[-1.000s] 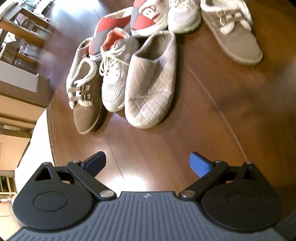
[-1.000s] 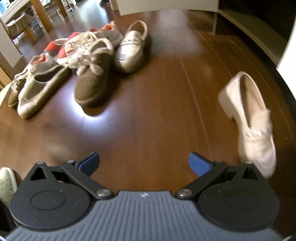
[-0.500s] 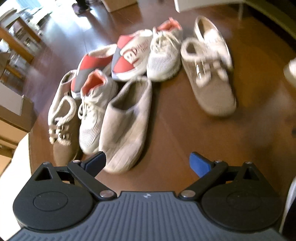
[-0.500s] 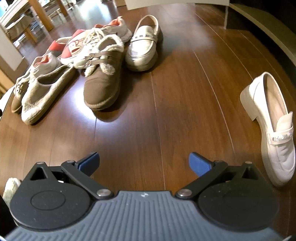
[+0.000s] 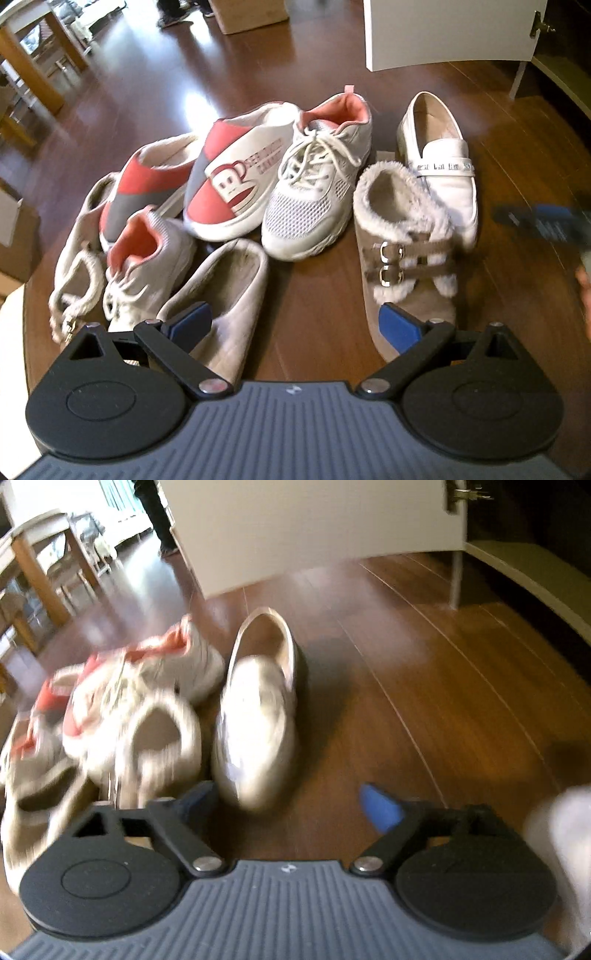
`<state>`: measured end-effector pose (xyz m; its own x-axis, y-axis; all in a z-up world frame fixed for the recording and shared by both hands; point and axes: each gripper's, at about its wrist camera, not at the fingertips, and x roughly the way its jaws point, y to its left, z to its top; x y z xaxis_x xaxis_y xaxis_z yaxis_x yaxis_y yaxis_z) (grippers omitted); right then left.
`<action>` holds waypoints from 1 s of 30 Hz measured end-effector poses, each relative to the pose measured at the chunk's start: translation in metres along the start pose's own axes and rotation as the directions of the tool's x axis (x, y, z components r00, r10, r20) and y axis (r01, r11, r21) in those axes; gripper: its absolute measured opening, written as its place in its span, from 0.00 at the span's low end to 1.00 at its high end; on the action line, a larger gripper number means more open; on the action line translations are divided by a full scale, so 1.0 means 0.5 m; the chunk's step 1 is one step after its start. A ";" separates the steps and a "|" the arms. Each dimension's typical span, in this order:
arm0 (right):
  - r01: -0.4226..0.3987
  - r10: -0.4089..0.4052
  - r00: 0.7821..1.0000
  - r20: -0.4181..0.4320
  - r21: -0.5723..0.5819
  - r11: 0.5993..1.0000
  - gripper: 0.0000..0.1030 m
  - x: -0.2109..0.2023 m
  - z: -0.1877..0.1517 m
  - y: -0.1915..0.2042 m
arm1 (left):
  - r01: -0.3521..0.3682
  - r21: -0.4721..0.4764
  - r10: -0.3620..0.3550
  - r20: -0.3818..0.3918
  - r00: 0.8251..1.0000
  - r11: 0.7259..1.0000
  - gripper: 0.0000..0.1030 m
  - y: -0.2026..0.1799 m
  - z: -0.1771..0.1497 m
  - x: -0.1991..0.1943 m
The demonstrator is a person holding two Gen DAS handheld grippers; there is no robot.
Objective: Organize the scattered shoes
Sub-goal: 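Move the right gripper back to the pile, then grasp the matching beige loafer and place it beside the first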
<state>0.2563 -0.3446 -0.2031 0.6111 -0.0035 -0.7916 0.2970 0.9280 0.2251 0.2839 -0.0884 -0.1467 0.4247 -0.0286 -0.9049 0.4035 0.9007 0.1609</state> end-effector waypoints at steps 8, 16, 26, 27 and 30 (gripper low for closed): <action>0.063 -0.065 0.997 -0.034 -0.053 0.997 0.99 0.217 0.095 0.073 | -0.039 -0.084 0.038 -0.015 0.999 0.996 0.96 0.059 0.058 0.078; -0.017 -0.013 0.995 -0.101 -0.295 0.955 0.53 0.188 0.059 0.032 | 0.003 -0.016 -0.004 -0.040 0.999 1.000 0.96 0.007 0.031 0.079; 0.003 -0.088 0.978 -0.188 -0.412 0.911 0.97 -0.101 -0.224 -0.126 | 0.140 0.181 -0.130 -0.062 0.990 0.974 0.96 -0.163 -0.020 0.027; 0.037 -0.108 0.983 -0.151 -0.412 0.910 0.99 -0.121 -0.248 -0.125 | 0.153 0.191 -0.142 -0.069 0.987 0.970 0.96 -0.177 -0.023 0.023; 0.111 -0.164 0.979 -0.121 -0.360 0.926 0.80 -0.116 -0.276 -0.116 | 0.177 0.210 -0.160 -0.095 0.983 0.962 0.96 -0.210 -0.028 0.015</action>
<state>0.1025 -0.3470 -0.2487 0.4610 -0.1105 -0.8805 0.0781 0.9934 -0.0838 0.2333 -0.1772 -0.1760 0.2760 -0.1308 -0.9522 0.6333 0.7700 0.0778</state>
